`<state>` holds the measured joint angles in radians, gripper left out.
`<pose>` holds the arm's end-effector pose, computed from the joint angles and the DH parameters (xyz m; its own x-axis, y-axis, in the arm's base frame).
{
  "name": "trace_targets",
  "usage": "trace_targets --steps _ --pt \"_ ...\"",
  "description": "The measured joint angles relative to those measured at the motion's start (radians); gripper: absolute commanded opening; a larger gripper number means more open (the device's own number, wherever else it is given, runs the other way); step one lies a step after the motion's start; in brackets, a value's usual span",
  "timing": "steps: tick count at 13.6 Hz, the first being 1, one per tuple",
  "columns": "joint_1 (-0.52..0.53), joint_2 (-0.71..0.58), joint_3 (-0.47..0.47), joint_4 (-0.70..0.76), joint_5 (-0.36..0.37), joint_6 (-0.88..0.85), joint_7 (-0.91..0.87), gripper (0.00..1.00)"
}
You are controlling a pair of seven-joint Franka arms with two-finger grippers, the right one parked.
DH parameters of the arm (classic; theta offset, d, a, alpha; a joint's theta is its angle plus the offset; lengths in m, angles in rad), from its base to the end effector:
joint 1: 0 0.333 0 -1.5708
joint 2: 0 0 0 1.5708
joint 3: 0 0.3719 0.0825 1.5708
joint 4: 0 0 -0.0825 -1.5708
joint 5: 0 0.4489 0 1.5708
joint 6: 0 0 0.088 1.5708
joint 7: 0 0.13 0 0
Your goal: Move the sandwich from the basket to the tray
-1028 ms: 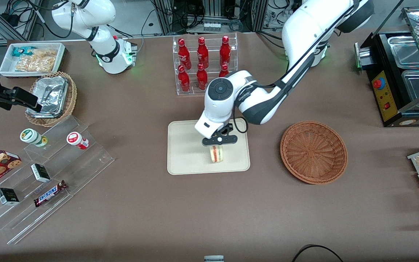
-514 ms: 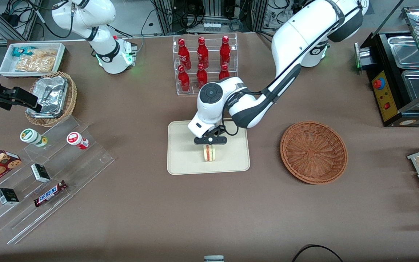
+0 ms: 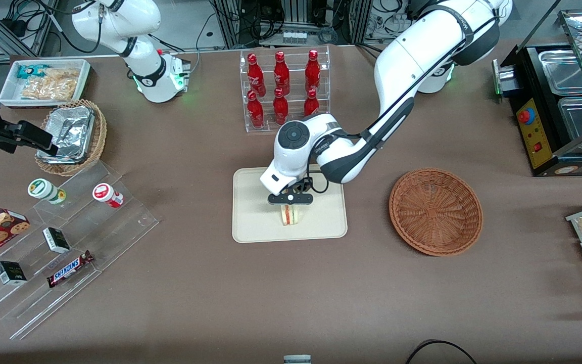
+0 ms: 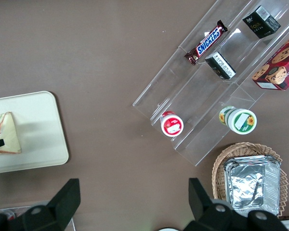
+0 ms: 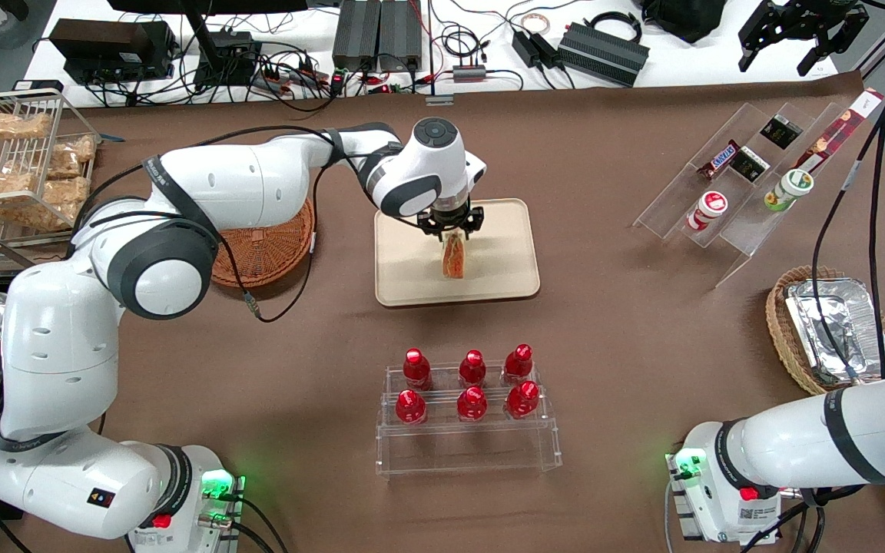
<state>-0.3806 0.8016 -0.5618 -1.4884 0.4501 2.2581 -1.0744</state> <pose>0.5577 -0.5935 0.2366 0.9992 0.0225 0.0318 0.0190 -0.9945 0.1034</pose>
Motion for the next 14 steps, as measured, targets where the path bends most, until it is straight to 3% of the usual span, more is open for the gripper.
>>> trace_targets --steps 3,6,9,14 --pt "0.020 -0.076 -0.001 0.026 -0.008 -0.108 -0.002 1.00" --pt "0.059 -0.232 0.000 0.034 -0.095 -0.283 -0.004 1.00" --pt "0.163 -0.404 0.001 0.017 -0.130 -0.461 -0.003 1.00" --pt "0.343 -0.615 0.003 -0.075 -0.149 -0.608 0.091 1.00"
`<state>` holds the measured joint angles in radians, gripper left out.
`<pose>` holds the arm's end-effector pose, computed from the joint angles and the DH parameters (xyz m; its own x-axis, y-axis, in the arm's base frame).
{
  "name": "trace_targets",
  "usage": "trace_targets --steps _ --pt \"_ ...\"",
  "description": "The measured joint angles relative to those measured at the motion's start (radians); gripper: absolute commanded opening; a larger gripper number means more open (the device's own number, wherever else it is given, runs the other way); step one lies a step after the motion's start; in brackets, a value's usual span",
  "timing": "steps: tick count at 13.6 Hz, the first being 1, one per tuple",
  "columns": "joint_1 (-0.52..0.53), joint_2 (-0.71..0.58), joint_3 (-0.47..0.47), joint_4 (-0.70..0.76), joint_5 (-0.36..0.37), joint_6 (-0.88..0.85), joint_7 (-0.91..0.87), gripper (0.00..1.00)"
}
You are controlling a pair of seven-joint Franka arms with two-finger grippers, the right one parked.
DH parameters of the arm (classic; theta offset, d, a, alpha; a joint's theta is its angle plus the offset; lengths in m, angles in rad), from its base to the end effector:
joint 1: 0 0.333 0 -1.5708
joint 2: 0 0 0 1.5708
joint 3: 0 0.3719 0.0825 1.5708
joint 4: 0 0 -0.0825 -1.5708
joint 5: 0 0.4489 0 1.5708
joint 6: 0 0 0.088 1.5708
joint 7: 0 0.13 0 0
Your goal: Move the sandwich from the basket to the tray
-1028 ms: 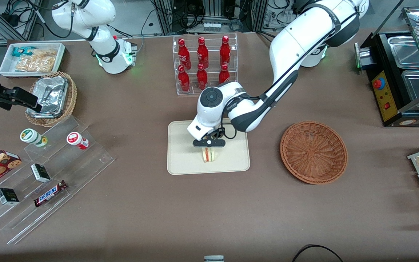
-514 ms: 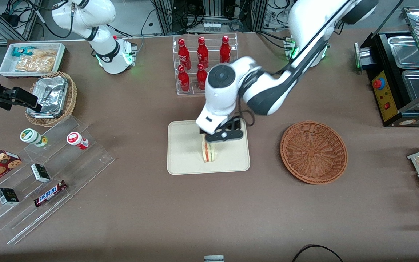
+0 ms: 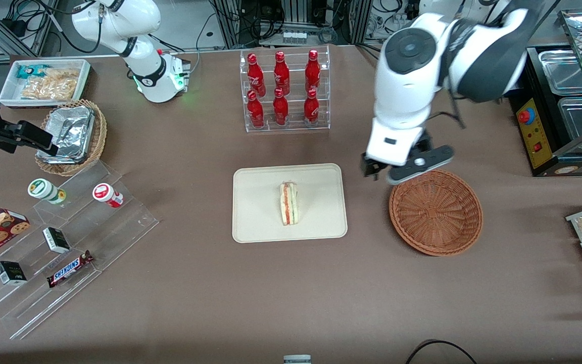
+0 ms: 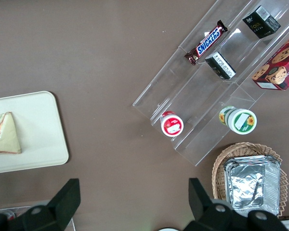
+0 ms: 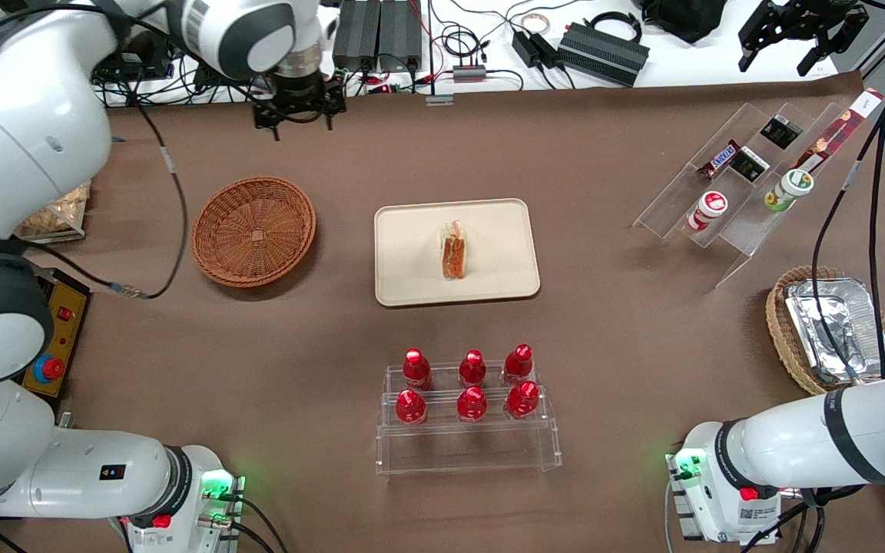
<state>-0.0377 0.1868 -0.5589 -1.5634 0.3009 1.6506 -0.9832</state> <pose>0.5951 -0.3258 0.5657 0.9336 0.3360 0.1242 0.3536 -0.9198 -0.1698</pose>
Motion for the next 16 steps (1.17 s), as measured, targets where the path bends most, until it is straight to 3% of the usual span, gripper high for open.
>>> trace_targets --steps 5,9,14,16 --pt "0.104 -0.076 0.008 -0.010 -0.075 -0.114 0.185 1.00" --pt "0.098 -0.154 0.211 -0.011 -0.185 -0.190 0.454 1.00" --pt "0.095 -0.199 0.385 -0.016 -0.208 -0.231 0.690 1.00" --pt "0.094 -0.189 0.435 -0.012 -0.262 -0.224 0.719 1.00"
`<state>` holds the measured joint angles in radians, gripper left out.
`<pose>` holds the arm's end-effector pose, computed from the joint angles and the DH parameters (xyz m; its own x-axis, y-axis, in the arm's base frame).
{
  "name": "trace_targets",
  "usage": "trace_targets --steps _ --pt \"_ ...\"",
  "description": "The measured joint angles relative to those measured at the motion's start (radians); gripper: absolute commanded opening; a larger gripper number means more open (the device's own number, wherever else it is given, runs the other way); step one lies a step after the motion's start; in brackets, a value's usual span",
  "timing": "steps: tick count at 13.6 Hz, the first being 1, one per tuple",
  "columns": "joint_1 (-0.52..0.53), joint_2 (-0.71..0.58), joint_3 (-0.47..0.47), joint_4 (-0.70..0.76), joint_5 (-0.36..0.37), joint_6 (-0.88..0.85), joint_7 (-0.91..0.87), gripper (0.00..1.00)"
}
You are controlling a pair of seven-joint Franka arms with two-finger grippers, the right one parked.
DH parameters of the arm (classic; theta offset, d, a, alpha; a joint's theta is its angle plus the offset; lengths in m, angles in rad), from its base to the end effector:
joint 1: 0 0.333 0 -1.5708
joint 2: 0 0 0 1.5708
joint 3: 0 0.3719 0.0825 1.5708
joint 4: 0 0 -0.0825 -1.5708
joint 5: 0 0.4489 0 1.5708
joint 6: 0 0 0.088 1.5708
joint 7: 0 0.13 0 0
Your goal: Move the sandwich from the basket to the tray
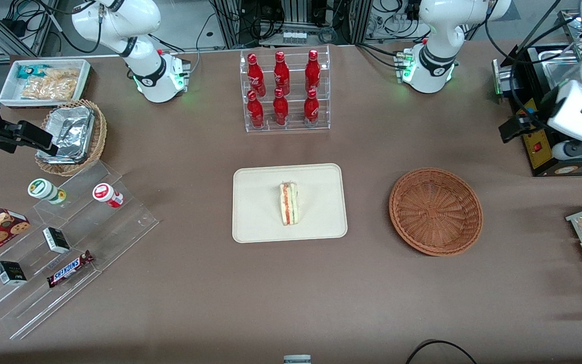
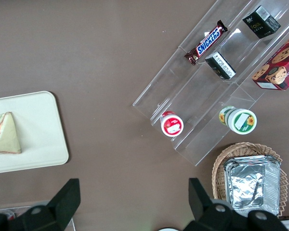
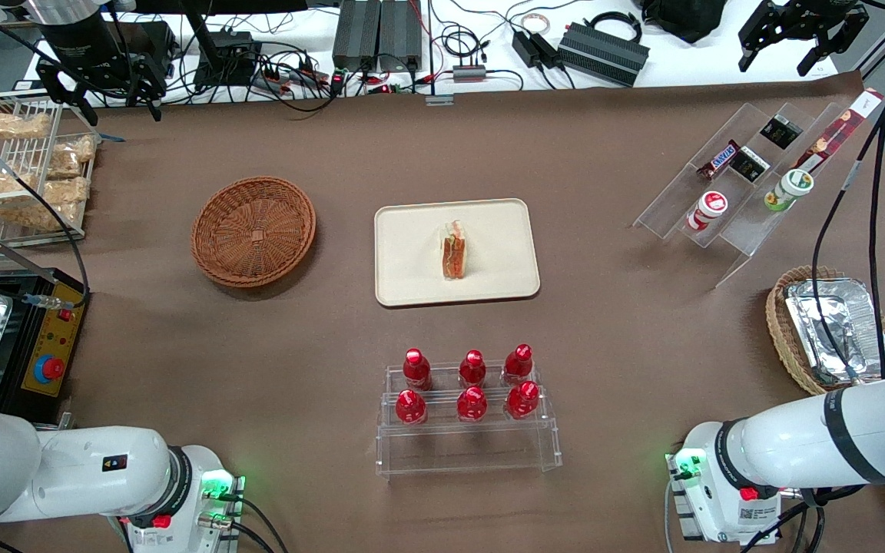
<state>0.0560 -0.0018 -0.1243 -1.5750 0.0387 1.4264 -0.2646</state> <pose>0.5979 -0.0355 0.6451 0.9708 0.2009 -0.1309 0.1923 -0.9784 -0.0758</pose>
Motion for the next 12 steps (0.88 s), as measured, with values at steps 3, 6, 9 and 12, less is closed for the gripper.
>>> trace_targets --steps 3,6,9,12 --pt "-0.019 0.014 0.063 0.024 -0.036 0.001 0.105 1.00" --pt "-0.026 0.013 0.079 0.037 -0.036 0.000 0.142 1.00" --pt "-0.034 0.011 0.074 0.040 -0.036 0.000 0.164 1.00" --pt "-0.036 -0.031 0.059 0.017 -0.007 0.002 0.183 1.00"
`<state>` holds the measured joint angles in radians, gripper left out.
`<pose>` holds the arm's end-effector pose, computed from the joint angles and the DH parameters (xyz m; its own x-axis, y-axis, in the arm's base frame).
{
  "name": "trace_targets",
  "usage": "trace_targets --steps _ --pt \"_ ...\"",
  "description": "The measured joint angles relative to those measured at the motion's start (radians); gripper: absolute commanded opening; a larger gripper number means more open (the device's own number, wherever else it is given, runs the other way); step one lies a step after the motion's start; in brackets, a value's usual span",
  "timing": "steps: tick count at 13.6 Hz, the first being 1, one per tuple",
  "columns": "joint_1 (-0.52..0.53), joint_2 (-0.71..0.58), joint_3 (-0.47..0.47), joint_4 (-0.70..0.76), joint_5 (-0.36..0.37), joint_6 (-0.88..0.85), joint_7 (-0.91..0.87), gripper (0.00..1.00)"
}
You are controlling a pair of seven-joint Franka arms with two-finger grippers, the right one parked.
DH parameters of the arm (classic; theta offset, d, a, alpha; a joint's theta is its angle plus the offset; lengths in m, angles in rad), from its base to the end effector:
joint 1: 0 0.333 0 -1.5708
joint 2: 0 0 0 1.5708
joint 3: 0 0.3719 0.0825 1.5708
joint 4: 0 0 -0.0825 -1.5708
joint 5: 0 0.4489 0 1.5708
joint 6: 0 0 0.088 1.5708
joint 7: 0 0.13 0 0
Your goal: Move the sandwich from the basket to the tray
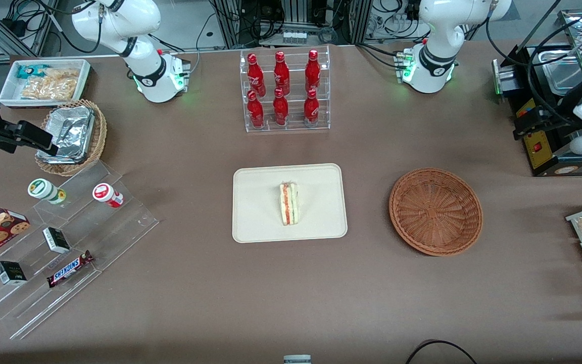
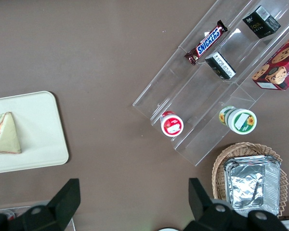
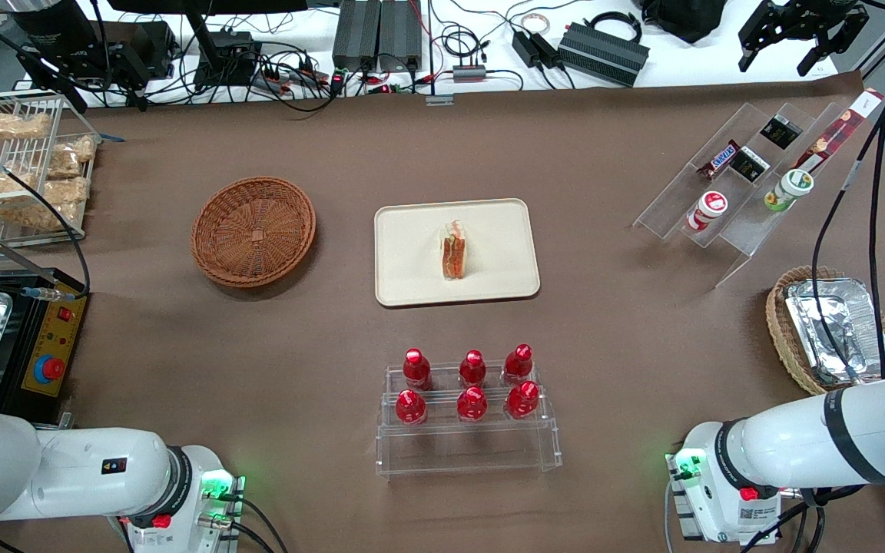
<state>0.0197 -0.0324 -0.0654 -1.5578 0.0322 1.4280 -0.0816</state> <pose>0.5896 -0.0231 0.6723 0.9947 0.0409 -0.0941 0.0370 -0.9984 -0.0421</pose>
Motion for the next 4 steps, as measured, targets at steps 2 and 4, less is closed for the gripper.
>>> trace_targets --steps 2,4 --pt "0.000 -0.024 -0.002 -0.016 0.005 0.008 0.005 1.00" --pt "0.000 -0.024 -0.002 -0.016 0.005 0.020 0.007 1.00"
